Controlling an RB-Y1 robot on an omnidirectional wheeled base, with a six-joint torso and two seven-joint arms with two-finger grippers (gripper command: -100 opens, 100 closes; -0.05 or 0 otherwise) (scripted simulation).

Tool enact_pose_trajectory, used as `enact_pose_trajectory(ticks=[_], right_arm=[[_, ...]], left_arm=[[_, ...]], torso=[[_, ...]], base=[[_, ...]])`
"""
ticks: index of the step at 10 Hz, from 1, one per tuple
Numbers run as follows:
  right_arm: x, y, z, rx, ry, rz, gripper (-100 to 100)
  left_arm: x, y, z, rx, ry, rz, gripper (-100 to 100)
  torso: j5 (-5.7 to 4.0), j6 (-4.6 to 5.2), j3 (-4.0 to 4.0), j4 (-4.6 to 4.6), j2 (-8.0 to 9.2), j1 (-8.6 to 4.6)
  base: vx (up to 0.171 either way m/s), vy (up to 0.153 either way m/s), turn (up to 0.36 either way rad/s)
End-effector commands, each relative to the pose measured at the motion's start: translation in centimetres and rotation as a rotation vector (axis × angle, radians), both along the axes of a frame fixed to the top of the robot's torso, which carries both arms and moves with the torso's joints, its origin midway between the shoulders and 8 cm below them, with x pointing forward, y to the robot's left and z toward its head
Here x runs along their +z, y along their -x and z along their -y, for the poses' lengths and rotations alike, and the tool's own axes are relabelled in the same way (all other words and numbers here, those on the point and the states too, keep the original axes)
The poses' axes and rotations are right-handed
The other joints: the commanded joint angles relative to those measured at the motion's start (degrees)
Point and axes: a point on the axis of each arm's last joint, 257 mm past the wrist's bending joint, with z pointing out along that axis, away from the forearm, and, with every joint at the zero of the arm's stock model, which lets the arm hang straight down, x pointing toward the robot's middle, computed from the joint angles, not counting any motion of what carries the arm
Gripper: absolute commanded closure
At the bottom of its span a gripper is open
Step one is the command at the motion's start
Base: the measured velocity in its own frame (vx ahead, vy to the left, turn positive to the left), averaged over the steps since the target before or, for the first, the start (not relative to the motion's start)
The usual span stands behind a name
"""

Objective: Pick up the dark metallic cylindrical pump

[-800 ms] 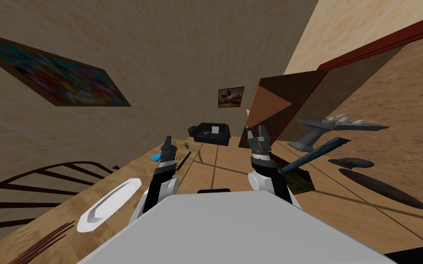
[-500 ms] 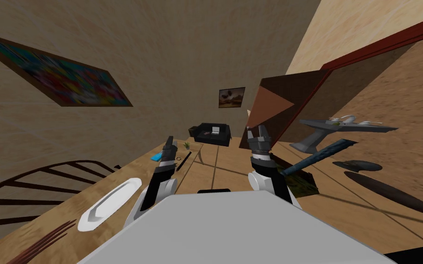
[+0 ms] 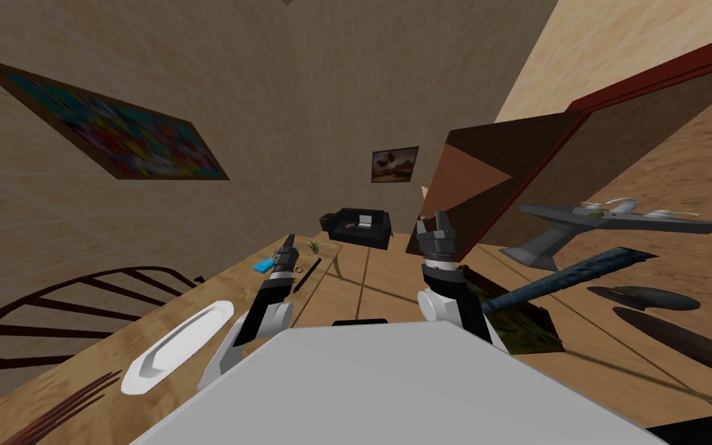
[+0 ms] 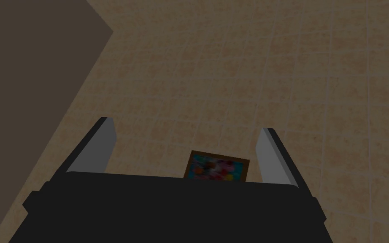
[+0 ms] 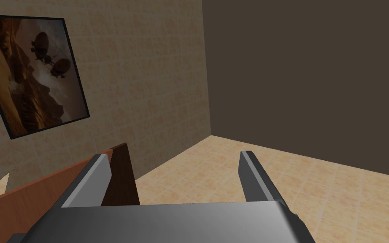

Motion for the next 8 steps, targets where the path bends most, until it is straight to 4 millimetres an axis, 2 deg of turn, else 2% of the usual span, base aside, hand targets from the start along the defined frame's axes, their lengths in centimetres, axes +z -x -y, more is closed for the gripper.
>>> enact_pose_trajectory(ticks=[1,2,3,4,5,6,7,8], right_arm=[[0.0,0.0,0.0,0.000,0.000,0.000,0],[0.0,0.0,0.0,0.000,0.000,0.000,0],[0.0,0.0,0.0,0.000,0.000,0.000,0],[0.0,0.0,0.0,0.000,0.000,0.000,0],[0.0,0.0,0.0,0.000,0.000,0.000,0],[0.0,0.0,0.0,0.000,0.000,0.000,0],[0.0,0.0,0.0,0.000,0.000,0.000,0],[0.0,0.0,0.0,0.000,0.000,0.000,0]], left_arm=[[-2.3,-0.7,-1.7,0.017,0.028,-0.071,-100],[-3.9,-1.1,-2.7,0.030,0.050,-0.118,-100],[-3.9,-1.1,-2.7,0.030,0.051,-0.119,-100],[-5.4,-1.4,-3.7,0.044,0.075,-0.162,-100],[-5.4,-1.4,-3.7,0.045,0.075,-0.164,-100],[-7.0,-1.6,-4.8,0.060,0.102,-0.210,-100],[-7.0,-1.6,-4.8,0.060,0.102,-0.210,-100],[-8.6,-1.8,-5.8,0.077,0.131,-0.256,-100]], torso=[[0.00,0.00,0.00,0.00,0.00,0.00],[-0.01,0.00,-0.01,-0.01,-0.01,-0.07],[-0.01,-0.01,-0.03,-0.02,-0.05,-0.09],[0.00,0.01,0.02,0.00,0.04,0.01],[0.01,0.00,0.03,0.01,0.06,0.05],[0.02,0.01,0.08,0.02,0.15,0.14],[0.04,0.00,0.09,0.03,0.16,0.15],[0.03,0.01,0.10,0.03,0.18,0.17]], base=[[0.113,-0.097,0.095],[0.123,-0.103,0.131],[0.088,-0.068,0.046],[0.088,-0.060,0.066],[0.063,-0.036,0.052],[0.065,-0.038,0.076],[0.061,-0.035,0.051],[0.072,-0.051,0.085]])
